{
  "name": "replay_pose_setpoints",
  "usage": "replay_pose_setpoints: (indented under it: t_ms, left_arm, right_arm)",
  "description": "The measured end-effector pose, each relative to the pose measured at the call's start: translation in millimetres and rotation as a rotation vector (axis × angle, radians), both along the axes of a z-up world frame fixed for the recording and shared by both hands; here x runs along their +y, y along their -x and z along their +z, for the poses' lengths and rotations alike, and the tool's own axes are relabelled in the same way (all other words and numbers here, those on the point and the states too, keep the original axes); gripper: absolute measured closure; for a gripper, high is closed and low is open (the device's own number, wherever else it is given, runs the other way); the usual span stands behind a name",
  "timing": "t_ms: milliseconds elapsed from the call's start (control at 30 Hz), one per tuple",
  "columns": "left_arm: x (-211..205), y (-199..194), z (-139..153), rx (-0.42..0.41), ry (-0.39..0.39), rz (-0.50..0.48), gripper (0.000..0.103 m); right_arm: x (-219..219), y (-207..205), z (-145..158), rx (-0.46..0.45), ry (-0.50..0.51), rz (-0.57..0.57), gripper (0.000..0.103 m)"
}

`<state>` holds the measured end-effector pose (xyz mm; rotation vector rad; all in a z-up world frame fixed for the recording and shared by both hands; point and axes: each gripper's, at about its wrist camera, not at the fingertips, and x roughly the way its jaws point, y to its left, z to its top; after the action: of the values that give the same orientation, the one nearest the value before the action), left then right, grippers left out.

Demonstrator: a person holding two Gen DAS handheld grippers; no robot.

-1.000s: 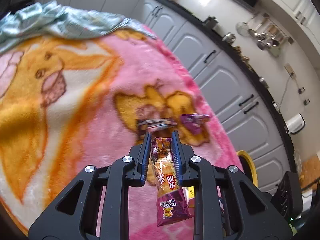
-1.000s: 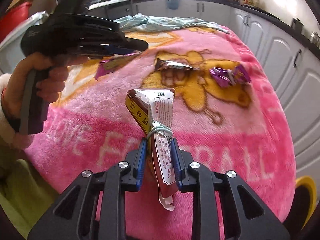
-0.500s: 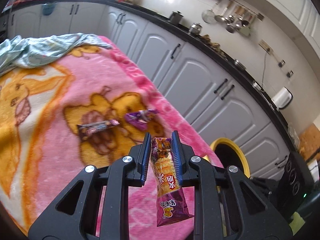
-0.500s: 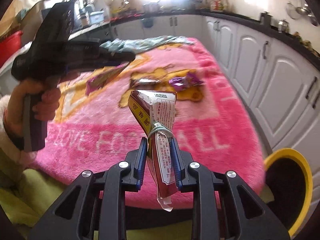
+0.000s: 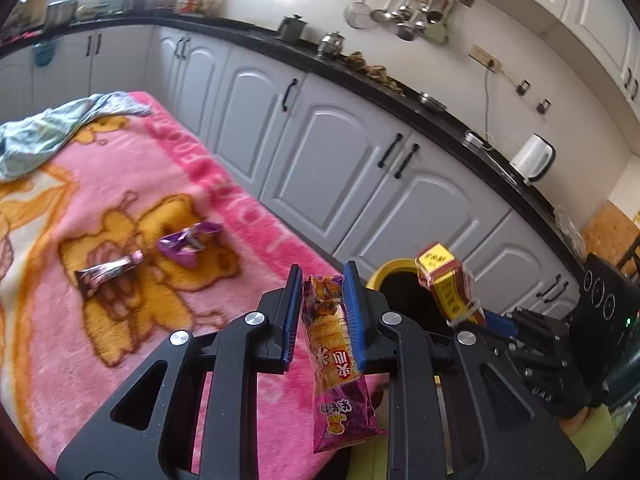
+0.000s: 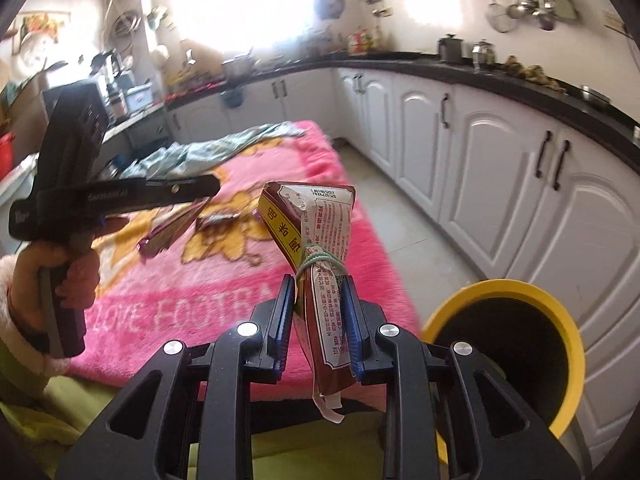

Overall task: Collect trash
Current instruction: 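Carry the pink wrapper and white-red packet over the yellow bin with both tools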

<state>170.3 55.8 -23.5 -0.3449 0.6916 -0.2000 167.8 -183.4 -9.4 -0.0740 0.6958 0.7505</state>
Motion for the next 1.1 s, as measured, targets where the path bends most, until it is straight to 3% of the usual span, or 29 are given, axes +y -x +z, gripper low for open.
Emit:
replay_pose_setpoints:
  t_ms: [700, 1100]
  left_arm:
    - [-106.1, -28.7, 9.9, -0.056, -0.036, -0.189, 0.088]
    - [-180.4, -62.7, -1.3, -0.082, -0.067, -0.300, 0.088]
  right_arm:
    - [-110.7, -4.9, 9.4, -0.043, -0.080, -0.260, 0.080]
    - [-160.8, -14.9, -13.1, 0.002, -0.108, -0.414, 0.080]
